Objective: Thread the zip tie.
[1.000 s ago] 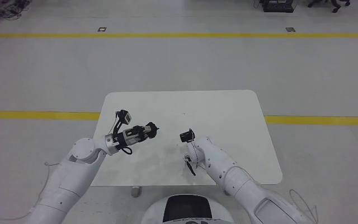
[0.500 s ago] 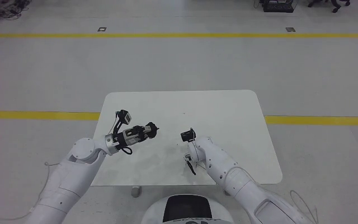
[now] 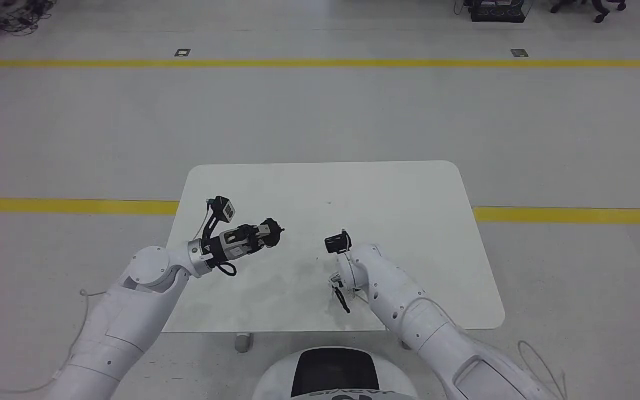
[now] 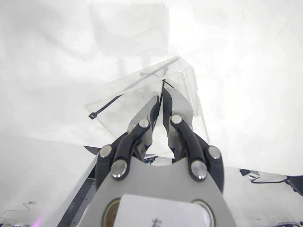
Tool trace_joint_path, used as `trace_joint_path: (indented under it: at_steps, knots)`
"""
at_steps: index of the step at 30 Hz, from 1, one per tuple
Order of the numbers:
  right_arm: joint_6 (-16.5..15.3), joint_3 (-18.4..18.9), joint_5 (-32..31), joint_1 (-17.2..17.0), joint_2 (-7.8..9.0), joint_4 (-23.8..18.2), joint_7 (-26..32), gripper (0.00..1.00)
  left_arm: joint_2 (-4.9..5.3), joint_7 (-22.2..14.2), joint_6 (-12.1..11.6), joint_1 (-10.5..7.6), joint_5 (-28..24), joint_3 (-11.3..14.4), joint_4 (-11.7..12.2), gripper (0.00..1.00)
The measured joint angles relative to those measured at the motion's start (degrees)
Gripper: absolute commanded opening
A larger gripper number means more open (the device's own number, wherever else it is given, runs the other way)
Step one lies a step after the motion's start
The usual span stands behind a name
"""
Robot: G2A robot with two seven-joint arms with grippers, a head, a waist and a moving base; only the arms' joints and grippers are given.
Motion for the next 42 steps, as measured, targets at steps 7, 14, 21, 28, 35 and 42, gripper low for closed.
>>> trace_joint_path:
  at_steps: [7,14,21,28,35,42]
  knots:
    - [-0.3,0.4,0.0,-0.1,-0.02,-0.2,-0.2,0.00,0.00,0.0,0.0,0.00,0.0,0.0,0.0,0.00]
    - [-0.4,2.5,-0.9,-2.7,0.93,-6.0,1.0,0.00,0.00,0.0,0.0,0.00,0.0,0.0,0.0,0.00]
    - [-2.7,6.1,-2.7,-6.9,2.63,-14.7,3.1,0.00,0.00,0.0,0.0,0.00,0.0,0.0,0.0,0.00]
    - [-4.6,8.7,-2.7,-9.3,3.64,-19.1,5.4,0.00,0.00,0.0,0.0,0.00,0.0,0.0,0.0,0.00]
    - [-3.9,9.3,-3.0,-9.6,3.87,-19.3,7.0,0.00,0.00,0.0,0.0,0.00,0.0,0.0,0.0,0.00]
    - [-3.5,9.7,-4.7,-10.4,4.21,-21.1,6.4,0.00,0.00,0.0,0.0,0.00,0.0,0.0,0.0,0.00]
